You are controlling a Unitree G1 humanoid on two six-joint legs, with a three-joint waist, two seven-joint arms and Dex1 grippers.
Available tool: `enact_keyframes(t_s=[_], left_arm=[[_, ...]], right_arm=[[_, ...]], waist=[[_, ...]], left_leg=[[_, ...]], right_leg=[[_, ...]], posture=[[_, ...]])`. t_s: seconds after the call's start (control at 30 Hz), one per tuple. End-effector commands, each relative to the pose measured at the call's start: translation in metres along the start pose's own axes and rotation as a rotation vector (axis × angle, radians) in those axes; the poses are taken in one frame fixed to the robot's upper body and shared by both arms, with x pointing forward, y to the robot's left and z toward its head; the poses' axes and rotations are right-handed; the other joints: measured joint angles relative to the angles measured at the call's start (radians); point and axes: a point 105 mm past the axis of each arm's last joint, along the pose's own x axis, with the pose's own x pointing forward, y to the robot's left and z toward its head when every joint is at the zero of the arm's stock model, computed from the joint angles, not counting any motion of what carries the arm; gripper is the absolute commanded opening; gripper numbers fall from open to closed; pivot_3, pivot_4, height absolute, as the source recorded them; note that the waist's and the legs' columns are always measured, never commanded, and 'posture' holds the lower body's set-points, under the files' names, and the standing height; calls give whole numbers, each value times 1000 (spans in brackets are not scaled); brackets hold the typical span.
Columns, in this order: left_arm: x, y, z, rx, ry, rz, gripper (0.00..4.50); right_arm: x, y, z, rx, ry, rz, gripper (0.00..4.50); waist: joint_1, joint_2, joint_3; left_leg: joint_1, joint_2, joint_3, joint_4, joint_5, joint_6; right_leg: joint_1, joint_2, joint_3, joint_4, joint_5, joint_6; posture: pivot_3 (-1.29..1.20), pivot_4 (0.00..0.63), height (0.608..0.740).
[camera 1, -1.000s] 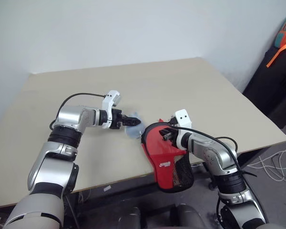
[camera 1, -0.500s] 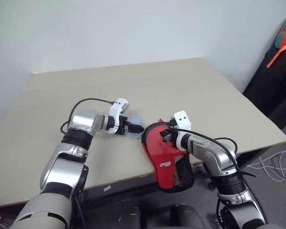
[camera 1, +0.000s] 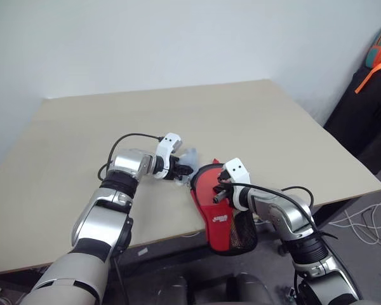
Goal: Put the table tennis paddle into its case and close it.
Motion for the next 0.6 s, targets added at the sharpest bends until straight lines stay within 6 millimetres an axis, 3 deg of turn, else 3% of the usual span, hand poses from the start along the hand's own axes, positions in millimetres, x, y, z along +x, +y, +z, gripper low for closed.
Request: enact_keyframes(t_s=[0.03, 0.4, 0.5, 0.6], left_arm=[[-6, 4, 30, 47, -81, 60, 644], [-13, 15, 87, 78, -295, 236, 644], [-11, 2, 114, 77, -404, 243, 644], [-1, -12, 123, 87, -420, 236, 644]], right_arm=[[3, 0, -6, 7, 38, 1, 0], [3, 6, -12, -6, 52, 14, 0], [3, 5, -13, -4, 52, 6, 0], [2, 8, -14, -3, 52, 15, 0]], waist=[[0, 0, 0], [-1, -1, 0], [-1, -1, 1], [-1, -2, 1]], left_leg=[[0, 0, 0, 0, 0, 0], [-1, 0, -1, 1, 0, 0], [-1, 0, -1, 1, 0, 0], [-1, 0, -1, 1, 0, 0]], right_leg=[[0, 0, 0, 0, 0, 0], [0, 0, -1, 0, 0, 0], [0, 0, -1, 0, 0, 0], [0, 0, -1, 0, 0, 0]], posture=[[0, 0, 724], [0, 0, 724], [0, 0, 724], [0, 0, 724]])
